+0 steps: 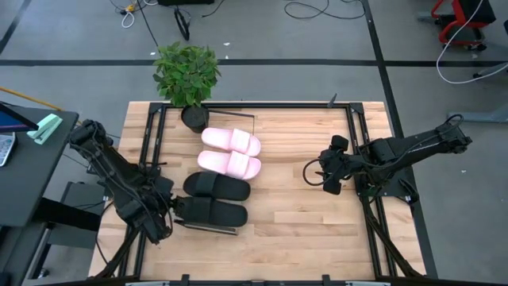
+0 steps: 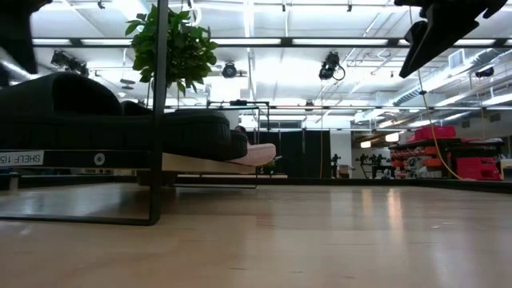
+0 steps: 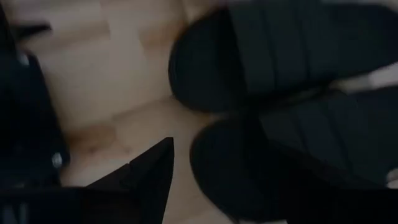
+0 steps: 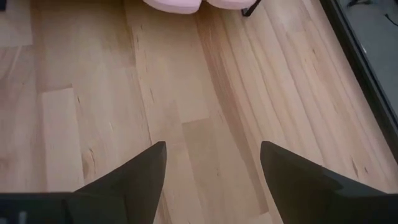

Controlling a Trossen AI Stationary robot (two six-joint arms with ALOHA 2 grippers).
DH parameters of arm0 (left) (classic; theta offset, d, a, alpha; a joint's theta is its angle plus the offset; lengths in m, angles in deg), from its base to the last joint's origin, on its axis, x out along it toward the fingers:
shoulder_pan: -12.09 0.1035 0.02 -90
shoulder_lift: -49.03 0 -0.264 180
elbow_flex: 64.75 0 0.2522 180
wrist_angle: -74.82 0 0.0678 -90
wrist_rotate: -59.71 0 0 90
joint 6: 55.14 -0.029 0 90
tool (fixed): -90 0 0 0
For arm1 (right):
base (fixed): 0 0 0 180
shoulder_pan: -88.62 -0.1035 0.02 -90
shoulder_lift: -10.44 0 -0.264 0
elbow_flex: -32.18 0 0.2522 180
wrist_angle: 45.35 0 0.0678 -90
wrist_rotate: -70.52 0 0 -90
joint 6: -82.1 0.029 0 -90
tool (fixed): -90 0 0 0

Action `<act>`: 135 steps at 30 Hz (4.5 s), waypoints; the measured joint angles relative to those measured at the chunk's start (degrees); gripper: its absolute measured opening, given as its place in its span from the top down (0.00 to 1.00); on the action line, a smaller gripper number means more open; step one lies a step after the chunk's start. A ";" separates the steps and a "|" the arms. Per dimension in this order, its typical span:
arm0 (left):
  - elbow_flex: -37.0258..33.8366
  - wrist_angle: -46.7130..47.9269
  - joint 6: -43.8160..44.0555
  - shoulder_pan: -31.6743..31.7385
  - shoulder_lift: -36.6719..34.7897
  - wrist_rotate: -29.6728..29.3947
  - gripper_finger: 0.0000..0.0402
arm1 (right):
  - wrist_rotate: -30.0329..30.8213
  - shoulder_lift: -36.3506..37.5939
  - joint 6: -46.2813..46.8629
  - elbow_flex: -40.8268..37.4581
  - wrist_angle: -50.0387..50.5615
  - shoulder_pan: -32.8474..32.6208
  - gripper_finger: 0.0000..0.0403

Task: Pick and place slides into the shelf
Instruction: Return to Home Position

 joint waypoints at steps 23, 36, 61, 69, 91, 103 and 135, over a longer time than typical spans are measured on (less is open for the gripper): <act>0.11 -5.73 -36.10 8.81 -7.44 -25.33 0.61 | -1.32 6.31 2.13 0.02 -6.51 -6.46 0.75; 0.15 -13.63 -51.64 11.85 -9.26 -26.87 0.85 | 2.52 6.51 -12.04 -8.22 -33.94 -9.35 0.98; -12.79 -72.60 -103.66 32.97 -9.21 -7.55 0.98 | 2.54 6.86 -18.88 -21.22 -56.09 -6.47 1.00; -23.72 -99.27 -113.14 42.08 -10.27 5.76 0.99 | 4.76 6.86 -16.71 -21.22 -53.68 -5.77 1.00; -44.47 -112.55 -122.84 45.20 -38.04 4.66 1.00 | 5.25 7.98 -16.56 -21.27 -52.75 -2.11 1.00; -52.65 -118.65 -122.78 50.03 -42.33 11.72 1.00 | 5.16 7.95 -15.89 -21.27 -52.75 -2.07 1.00; -52.74 -106.46 -125.74 50.95 -59.32 11.60 1.00 | 4.66 8.61 -14.90 -21.27 -50.59 -2.10 1.00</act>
